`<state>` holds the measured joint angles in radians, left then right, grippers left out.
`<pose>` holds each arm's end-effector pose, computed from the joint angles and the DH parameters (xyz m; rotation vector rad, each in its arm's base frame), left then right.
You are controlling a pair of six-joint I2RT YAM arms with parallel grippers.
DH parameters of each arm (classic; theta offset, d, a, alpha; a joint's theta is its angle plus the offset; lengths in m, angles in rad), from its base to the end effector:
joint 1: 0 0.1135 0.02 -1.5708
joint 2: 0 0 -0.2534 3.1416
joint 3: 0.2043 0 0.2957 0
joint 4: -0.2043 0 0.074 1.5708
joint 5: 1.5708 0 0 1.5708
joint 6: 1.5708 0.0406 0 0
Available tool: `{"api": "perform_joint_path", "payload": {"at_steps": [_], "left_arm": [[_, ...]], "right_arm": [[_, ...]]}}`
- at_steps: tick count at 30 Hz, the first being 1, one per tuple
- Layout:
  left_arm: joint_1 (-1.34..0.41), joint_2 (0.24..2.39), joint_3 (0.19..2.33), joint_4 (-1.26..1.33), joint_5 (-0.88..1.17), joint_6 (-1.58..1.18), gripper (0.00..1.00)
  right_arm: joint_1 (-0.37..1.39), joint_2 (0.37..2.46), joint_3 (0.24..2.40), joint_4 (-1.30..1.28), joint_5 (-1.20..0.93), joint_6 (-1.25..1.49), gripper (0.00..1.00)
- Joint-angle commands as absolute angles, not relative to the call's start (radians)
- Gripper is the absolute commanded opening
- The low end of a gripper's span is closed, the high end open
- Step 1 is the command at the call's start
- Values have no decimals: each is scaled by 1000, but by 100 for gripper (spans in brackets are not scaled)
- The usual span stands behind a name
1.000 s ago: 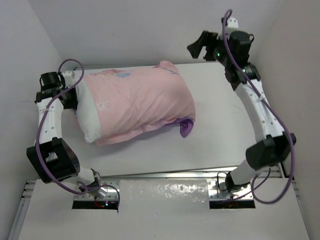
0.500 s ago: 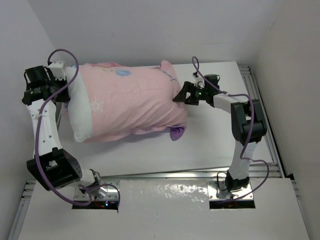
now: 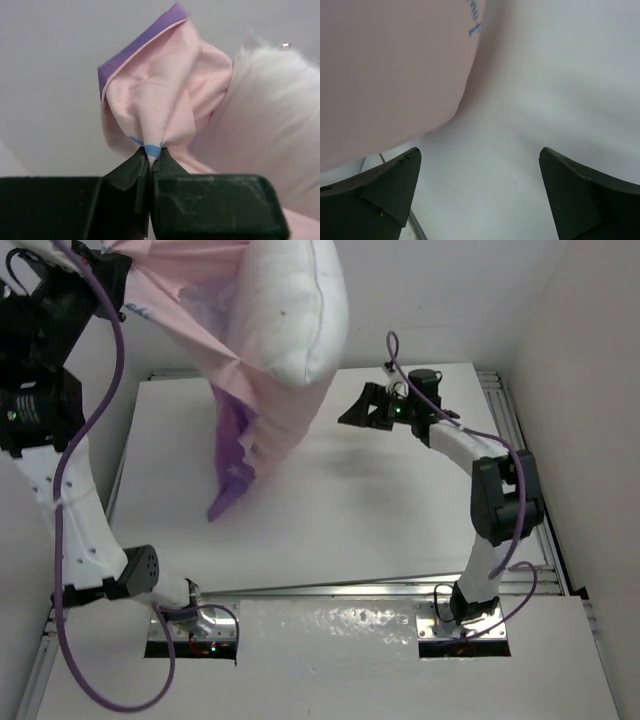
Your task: Put the pillow into the pillowcase
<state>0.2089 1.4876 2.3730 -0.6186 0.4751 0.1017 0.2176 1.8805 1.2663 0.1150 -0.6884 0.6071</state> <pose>0.2406 0.0320 0.6572 0.3347 1.2916 -0.0465 0.4445 0.1247 0.1866 -0.0324 2.1706 1.2025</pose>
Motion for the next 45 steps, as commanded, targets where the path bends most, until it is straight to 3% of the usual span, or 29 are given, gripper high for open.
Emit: {"api": "perform_joint_path", "payload": {"at_steps": [1,12,16,23,28,36,39,45], "left_arm": [[222,1439,2388,-354,498,12,0],[222,1440,2280,-411,525,95,0],[218,1439,2278,-416,529,98,0],[212,1408,2261,-402,523,167,0],[210,1345,2149,-350,589,163,0],[206,1331,2114,-308,637,83,0],[198,1332,2105,-304,630,77,0],[198,1313,2069,-318,624,86,0]], "right_arm": [[212,1712,1371,37,-585,531,99],[354,1543,1543,35,-515,497,99],[532,1496,1583,32,-511,355,99],[716,1575,1773,-116,-422,160,99],[756,1615,1933,-169,-362,106,99],[759,1489,1615,-14,-6,302,99],[755,1541,1727,-32,37,373,99],[750,1761,1895,-32,-101,572,99]]}}
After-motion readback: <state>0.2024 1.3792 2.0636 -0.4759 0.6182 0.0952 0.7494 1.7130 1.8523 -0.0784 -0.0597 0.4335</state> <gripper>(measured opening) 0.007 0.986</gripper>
